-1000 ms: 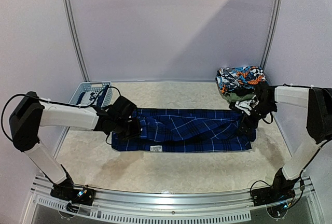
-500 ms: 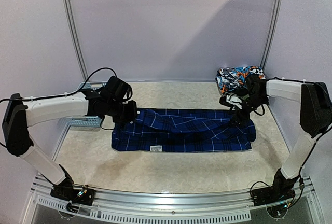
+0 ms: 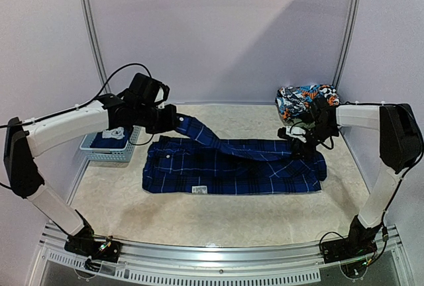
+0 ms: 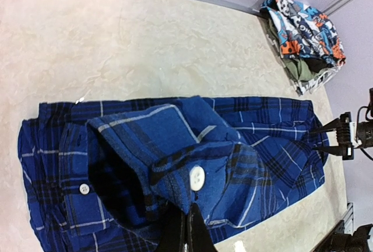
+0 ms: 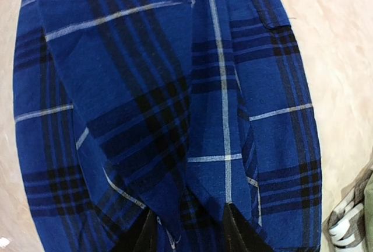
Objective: Fold and stack the mixed laundry pile
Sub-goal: Adjust the rectangle-folded shirt at the center of the board.
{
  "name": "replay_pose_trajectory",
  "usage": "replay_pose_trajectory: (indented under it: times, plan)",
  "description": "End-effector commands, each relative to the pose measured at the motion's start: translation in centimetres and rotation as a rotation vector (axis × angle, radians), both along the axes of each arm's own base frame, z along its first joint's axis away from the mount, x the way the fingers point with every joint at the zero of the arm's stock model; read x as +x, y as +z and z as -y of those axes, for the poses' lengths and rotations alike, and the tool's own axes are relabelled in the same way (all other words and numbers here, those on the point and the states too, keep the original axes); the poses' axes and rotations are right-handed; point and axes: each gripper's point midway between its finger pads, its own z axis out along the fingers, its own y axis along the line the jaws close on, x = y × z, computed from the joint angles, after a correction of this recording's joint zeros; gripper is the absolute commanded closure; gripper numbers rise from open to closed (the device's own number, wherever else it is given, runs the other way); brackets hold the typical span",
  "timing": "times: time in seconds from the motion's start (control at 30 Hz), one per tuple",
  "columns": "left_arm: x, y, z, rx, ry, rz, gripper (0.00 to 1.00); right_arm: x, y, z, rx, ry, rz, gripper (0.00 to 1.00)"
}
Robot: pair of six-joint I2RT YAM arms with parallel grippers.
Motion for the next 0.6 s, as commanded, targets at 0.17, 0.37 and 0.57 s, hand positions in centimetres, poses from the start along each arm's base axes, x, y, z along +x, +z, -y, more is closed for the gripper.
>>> replay_pose_trajectory:
  times: [0.17,0.37,0.57]
  plan:
    - [1.3,2.5,0.2,0.033,-0.065,0.058,1.00,1.2,-0.5,0.6,-0.041,-0.052,0.074,0.89]
    - [0.8,3.3,-0.5,0.065,-0.126,0.079,1.00,1.6,0.9,1.3,-0.046,-0.101,0.176,0.95]
    - [-0.5,2.3,-0.6,0.067,-0.189,0.047,1.00,0.5,2.8,1.4,-0.009,-0.113,0.268,0.96]
